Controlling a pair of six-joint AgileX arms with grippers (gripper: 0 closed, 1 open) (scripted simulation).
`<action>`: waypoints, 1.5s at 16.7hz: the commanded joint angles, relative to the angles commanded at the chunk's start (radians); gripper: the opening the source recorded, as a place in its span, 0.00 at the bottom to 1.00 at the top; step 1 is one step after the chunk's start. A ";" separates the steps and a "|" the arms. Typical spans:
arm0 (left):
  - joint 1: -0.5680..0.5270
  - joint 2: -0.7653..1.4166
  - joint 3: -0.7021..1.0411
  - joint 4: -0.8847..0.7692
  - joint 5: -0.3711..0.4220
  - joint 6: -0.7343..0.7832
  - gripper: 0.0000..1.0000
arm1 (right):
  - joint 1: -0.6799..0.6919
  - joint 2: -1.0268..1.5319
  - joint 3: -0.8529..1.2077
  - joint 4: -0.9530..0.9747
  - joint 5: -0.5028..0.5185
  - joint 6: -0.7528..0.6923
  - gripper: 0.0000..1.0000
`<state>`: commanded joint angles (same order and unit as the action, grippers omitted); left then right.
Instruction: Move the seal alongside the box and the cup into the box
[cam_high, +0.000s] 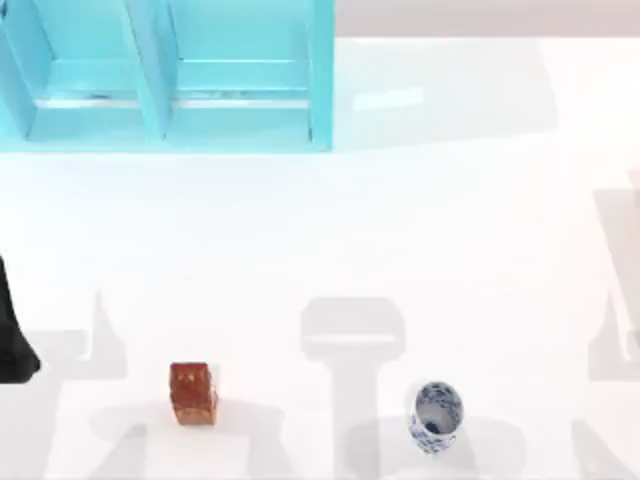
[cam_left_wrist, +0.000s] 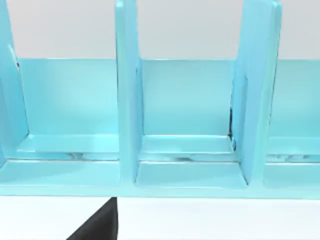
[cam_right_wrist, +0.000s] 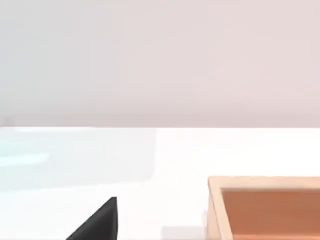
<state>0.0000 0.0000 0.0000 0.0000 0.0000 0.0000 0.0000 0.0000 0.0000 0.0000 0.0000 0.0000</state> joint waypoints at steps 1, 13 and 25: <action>0.000 0.000 0.000 0.000 0.000 0.000 1.00 | 0.000 0.000 0.000 0.000 0.000 0.000 1.00; 0.000 0.000 0.000 0.000 0.000 0.000 1.00 | 0.221 0.518 0.544 -0.342 0.001 0.189 1.00; 0.000 0.000 0.000 0.000 0.000 0.000 1.00 | 0.716 1.742 1.808 -1.130 -0.006 0.684 1.00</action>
<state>0.0000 0.0000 0.0000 0.0000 0.0000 0.0000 0.7164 1.7421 1.8084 -1.1297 -0.0062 0.6845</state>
